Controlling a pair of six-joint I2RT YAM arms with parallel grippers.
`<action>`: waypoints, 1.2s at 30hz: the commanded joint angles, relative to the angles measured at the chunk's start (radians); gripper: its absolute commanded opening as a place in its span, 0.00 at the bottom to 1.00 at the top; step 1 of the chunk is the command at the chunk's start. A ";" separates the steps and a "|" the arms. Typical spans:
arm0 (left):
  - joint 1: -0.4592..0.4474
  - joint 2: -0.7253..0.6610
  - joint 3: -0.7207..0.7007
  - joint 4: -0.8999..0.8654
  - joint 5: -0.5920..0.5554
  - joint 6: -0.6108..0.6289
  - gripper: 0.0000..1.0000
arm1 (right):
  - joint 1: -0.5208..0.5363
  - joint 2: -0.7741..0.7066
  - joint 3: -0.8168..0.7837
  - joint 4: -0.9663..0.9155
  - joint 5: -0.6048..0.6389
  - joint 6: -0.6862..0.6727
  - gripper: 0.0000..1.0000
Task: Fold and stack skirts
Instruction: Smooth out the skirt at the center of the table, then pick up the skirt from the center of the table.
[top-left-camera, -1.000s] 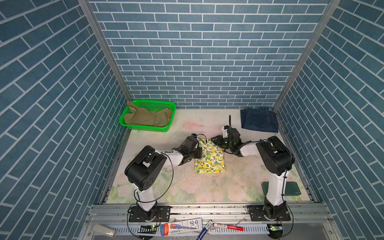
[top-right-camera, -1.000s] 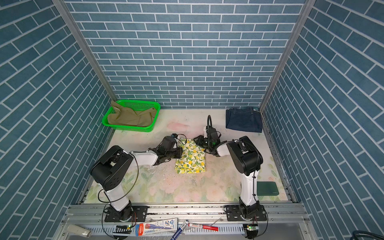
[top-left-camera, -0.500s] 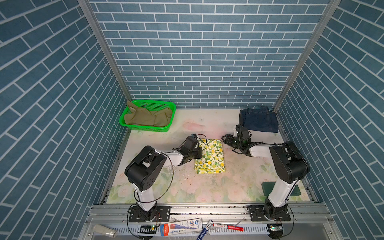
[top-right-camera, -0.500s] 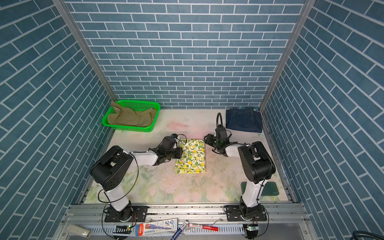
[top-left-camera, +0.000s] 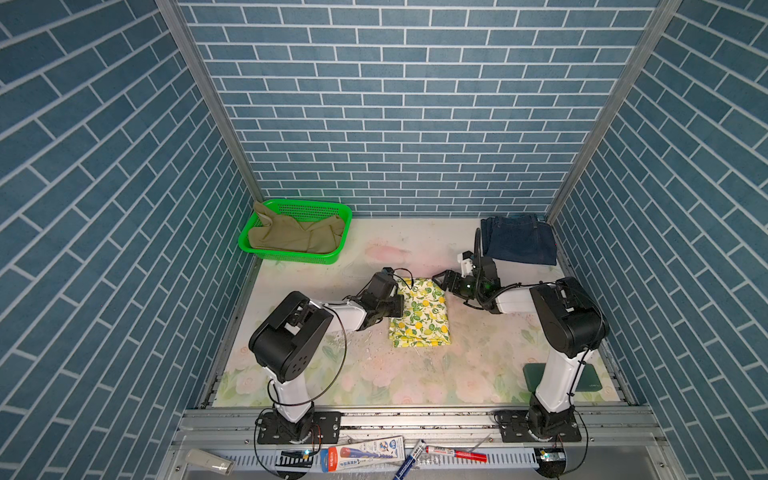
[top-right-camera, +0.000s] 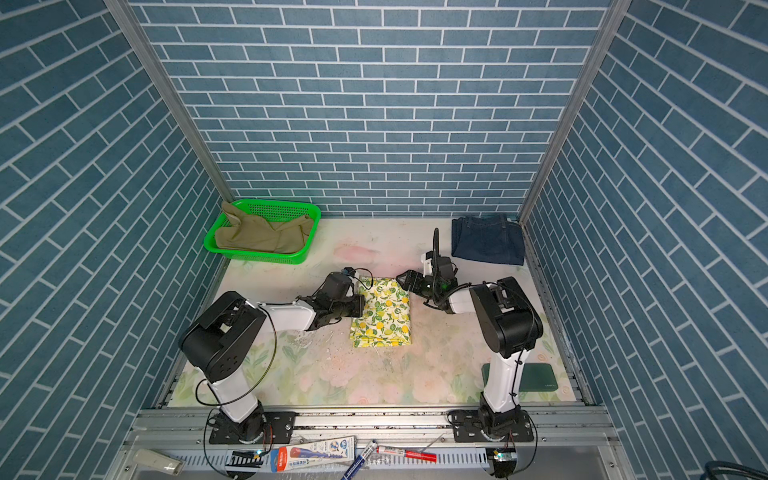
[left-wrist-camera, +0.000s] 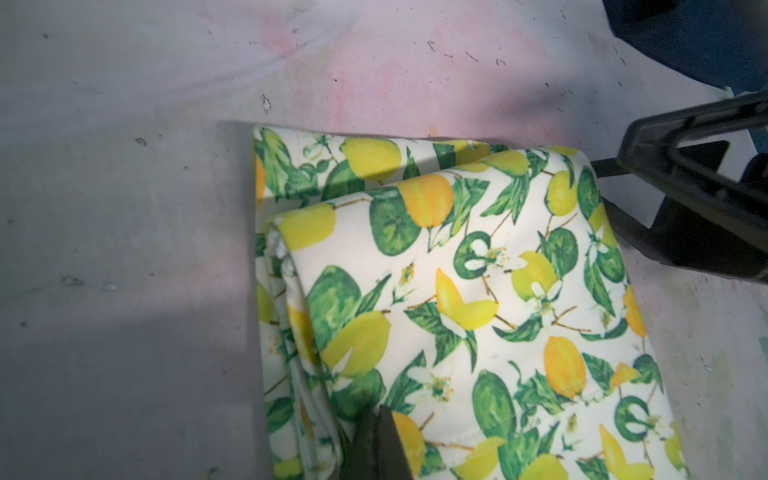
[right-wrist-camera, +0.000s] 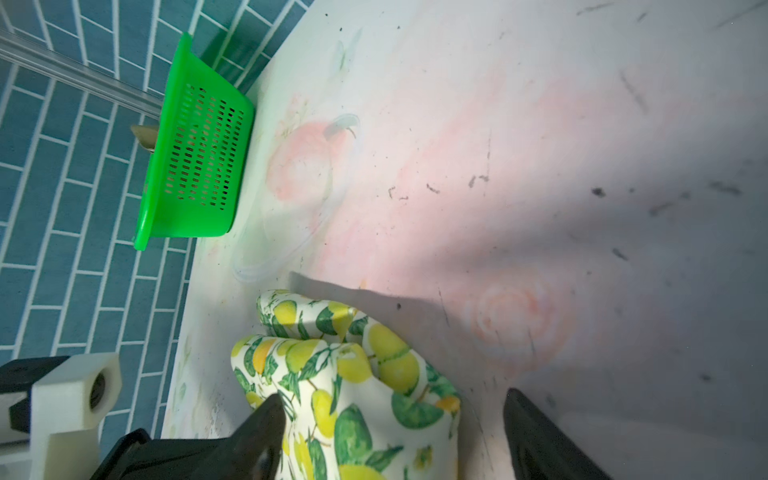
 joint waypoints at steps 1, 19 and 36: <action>0.010 0.009 -0.027 -0.114 -0.013 0.008 0.00 | -0.001 0.085 -0.056 0.004 -0.059 0.046 0.81; 0.010 0.038 -0.003 -0.123 -0.014 0.006 0.00 | 0.037 0.150 -0.057 -0.090 -0.126 -0.091 0.69; 0.010 -0.080 0.041 -0.153 0.013 0.004 0.00 | 0.043 0.009 -0.007 -0.009 -0.006 -0.040 0.00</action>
